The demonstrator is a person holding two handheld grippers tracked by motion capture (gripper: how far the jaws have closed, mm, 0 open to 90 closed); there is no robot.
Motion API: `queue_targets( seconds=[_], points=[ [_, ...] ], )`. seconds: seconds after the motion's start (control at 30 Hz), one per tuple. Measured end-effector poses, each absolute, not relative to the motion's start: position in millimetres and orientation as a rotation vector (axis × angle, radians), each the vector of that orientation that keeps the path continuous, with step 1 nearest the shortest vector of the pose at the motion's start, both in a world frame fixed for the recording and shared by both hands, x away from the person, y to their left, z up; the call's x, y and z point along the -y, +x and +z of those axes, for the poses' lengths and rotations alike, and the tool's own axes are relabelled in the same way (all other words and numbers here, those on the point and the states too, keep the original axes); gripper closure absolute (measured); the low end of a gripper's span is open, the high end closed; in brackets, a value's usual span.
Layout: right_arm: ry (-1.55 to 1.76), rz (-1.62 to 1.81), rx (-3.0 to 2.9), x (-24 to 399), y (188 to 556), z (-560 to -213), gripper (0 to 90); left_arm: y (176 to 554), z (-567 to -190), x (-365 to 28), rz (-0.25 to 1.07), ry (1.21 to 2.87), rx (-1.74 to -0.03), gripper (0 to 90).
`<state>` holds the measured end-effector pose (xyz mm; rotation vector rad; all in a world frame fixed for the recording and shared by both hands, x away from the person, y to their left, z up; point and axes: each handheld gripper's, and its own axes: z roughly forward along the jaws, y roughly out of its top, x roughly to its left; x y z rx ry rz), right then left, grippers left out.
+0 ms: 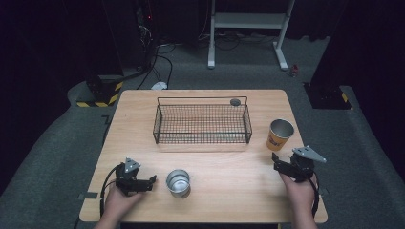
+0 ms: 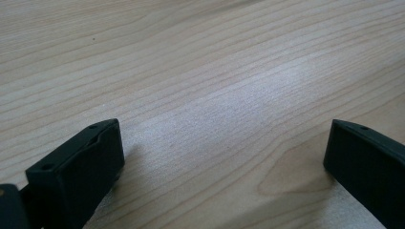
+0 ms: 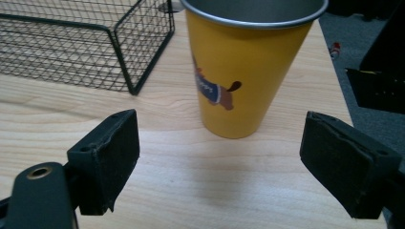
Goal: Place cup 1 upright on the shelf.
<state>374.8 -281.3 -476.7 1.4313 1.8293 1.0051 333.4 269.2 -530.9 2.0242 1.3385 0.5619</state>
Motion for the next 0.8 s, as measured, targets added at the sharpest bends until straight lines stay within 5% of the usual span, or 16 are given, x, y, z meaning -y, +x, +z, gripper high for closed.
queue_targets(
  seconds=[0.8],
  points=[
    [1.429, 0.987, -1.792, 286, 416, -478, 10.4, 334, -531, -268, 0.569, 2.029, -1.329, 0.7]
  ],
)
